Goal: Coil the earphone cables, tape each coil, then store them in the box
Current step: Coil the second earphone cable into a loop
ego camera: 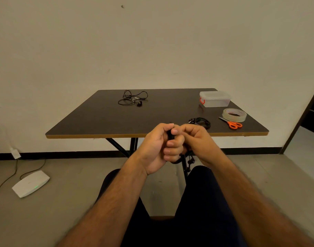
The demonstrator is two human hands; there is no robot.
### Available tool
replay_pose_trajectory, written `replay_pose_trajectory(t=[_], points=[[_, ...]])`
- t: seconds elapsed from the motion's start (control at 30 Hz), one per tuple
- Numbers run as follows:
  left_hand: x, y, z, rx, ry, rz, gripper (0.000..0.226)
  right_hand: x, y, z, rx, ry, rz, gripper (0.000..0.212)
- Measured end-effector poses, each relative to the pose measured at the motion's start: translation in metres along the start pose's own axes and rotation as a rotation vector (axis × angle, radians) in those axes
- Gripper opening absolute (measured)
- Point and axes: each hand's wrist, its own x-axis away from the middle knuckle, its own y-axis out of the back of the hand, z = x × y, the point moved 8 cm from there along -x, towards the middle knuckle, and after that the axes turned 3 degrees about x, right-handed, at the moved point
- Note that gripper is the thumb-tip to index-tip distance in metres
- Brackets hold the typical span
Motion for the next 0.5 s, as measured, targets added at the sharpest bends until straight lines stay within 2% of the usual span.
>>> replay_pose_trajectory(t=[0.13,0.27,0.37,0.5], points=[[-0.002,0.009,-0.021,-0.115,-0.164,-0.178,0.033,0.009,-0.018,-0.012,0.013,-0.096,0.104,0.027],[0.003,0.012,-0.039,-0.263,-0.293,-0.298,0.031,0.020,-0.034,-0.016,0.062,-0.169,0.170,0.021],[0.007,0.016,-0.049,-0.385,-0.403,-0.379,0.031,0.026,-0.041,-0.019,0.045,-0.254,0.176,0.019],[0.012,0.021,-0.053,-0.497,-0.522,-0.455,0.030,0.030,-0.050,-0.018,-0.078,-0.309,0.108,0.036]])
